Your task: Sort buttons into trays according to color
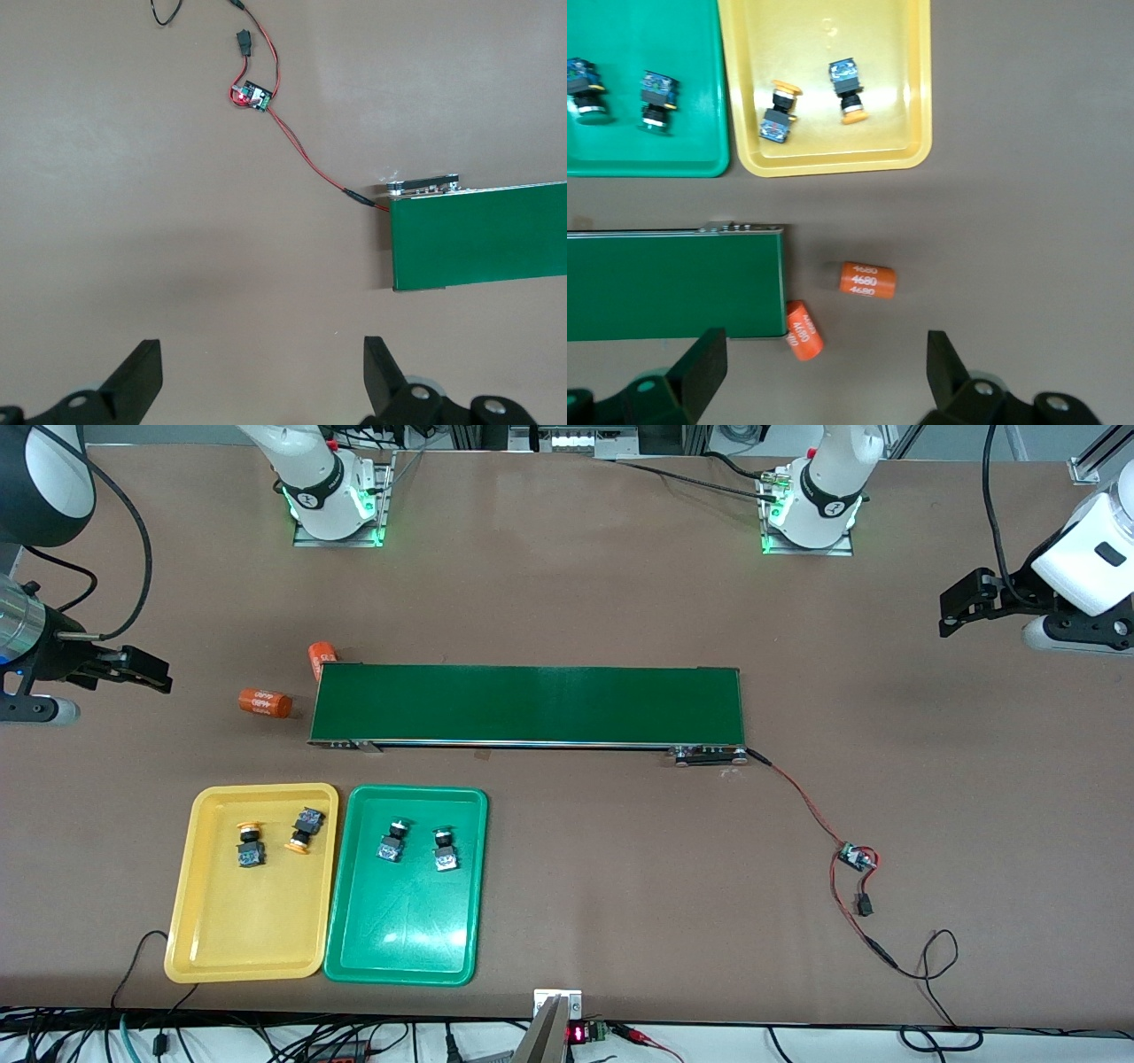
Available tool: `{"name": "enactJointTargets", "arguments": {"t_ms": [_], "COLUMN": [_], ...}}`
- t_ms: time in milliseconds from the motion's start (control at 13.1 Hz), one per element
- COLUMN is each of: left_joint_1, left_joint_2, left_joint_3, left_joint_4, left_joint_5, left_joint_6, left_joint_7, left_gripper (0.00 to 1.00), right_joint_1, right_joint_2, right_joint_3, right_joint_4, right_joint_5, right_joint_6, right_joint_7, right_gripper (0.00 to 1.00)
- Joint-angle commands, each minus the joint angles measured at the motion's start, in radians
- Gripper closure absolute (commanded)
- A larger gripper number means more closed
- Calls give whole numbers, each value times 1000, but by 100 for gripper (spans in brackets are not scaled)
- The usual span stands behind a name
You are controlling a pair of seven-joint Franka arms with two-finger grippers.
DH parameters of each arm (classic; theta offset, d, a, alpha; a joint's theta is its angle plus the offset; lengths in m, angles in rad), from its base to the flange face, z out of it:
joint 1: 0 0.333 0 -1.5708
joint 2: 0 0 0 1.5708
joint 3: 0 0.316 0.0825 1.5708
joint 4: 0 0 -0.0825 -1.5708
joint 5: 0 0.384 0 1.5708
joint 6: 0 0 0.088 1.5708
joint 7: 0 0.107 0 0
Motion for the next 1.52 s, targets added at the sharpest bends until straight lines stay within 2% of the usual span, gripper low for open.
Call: {"name": "enactJointTargets", "arguments": {"t_ms": [0, 305, 457, 1448], "left_joint_1": [4, 4, 4, 4], "left_joint_2": [6, 4, 6, 6], "left_joint_3": [-5, -5, -5, -5], "left_joint_4": [19, 19, 19, 19], "left_joint_5": [4, 4, 4, 4], "left_joint_6": [-8, -8, -8, -8], "left_joint_7": [19, 19, 19, 19], "left_gripper": [0, 0, 0, 0], "right_joint_1": [-6, 9, 17, 72], "right_joint_2": [5, 5, 7, 5], "right_joint_3": [6, 10, 10, 12], "right_joint_4": [20, 20, 22, 23], "right_joint_5": [27, 41, 102, 89], "right_joint_6": [-21, -27, -26, -23], "right_joint_7": [-10, -4, 0, -6], "right_gripper": [0, 0, 0, 0]}}
